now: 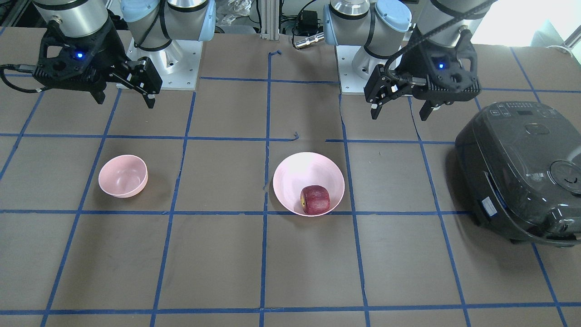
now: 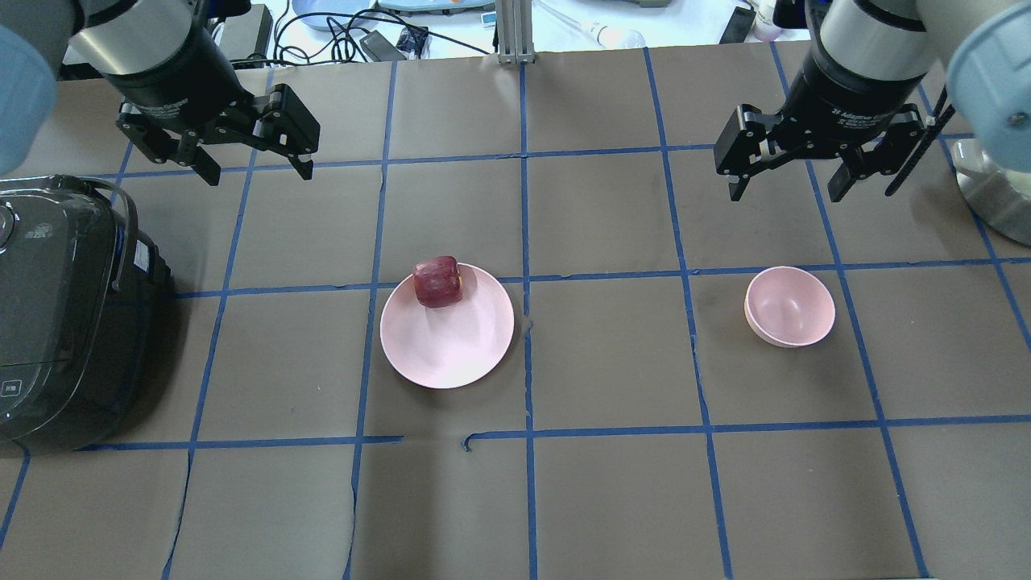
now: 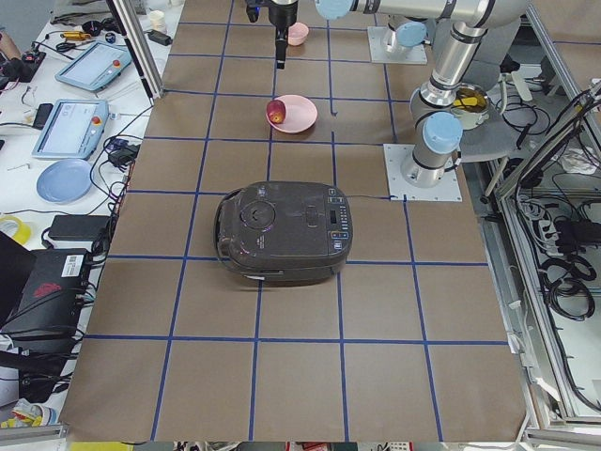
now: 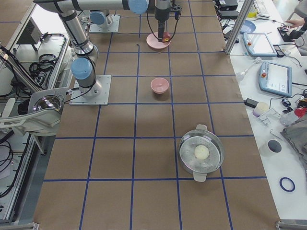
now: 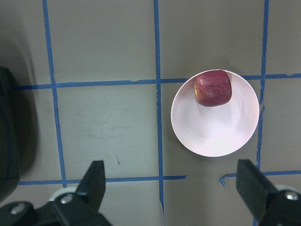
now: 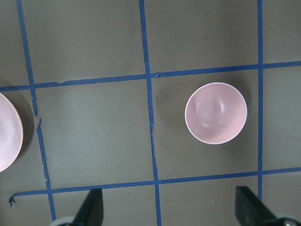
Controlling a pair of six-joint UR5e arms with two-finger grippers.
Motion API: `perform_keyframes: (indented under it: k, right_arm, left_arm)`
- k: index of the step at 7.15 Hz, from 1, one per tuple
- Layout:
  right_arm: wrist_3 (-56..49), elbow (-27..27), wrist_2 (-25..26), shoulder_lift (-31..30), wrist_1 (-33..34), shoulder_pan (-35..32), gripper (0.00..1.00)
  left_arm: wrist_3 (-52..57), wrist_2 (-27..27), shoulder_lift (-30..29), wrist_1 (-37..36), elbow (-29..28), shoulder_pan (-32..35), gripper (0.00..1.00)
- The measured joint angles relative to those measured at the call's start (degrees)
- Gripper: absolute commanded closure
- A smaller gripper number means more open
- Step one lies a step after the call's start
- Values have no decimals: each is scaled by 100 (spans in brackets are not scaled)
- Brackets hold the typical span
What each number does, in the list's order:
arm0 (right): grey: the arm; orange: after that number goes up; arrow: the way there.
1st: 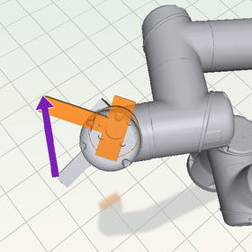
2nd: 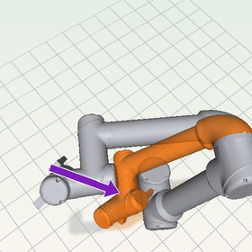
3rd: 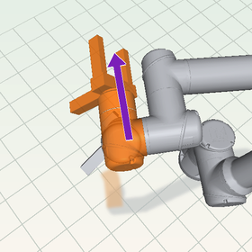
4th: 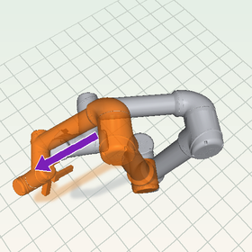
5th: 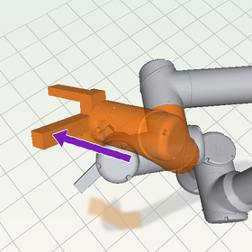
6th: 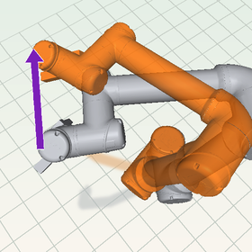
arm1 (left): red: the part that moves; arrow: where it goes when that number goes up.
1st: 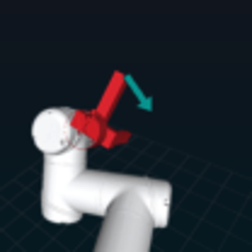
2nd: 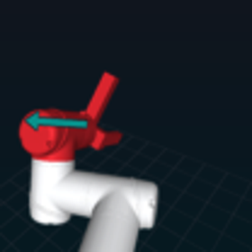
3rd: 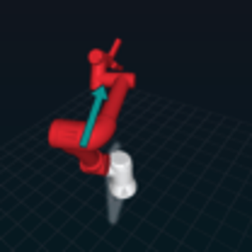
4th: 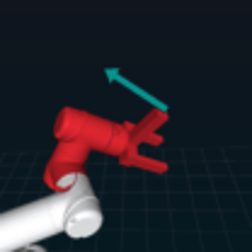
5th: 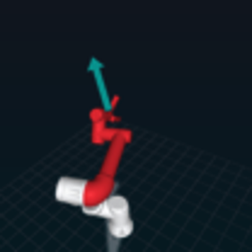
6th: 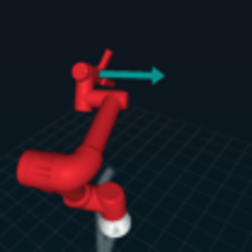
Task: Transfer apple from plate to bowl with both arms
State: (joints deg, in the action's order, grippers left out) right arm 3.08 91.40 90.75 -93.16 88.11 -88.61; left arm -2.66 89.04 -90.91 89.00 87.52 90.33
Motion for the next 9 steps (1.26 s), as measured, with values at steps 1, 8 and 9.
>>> perform_keyframes:
  k: [1,8,9]
  right_arm:
    - [-9,0,5,18,34,32,0]
    - [-2577,969,-97,1049,975,1614,0]
    - [-2986,1468,-87,1180,1578,1778,0]
  left_arm:
    - [-386,-21,-299,-151,50,144,0]
    - [-1396,-46,-2059,-2420,1269,1035,0]
    - [-1381,-118,-2205,-2519,1287,1037,9]
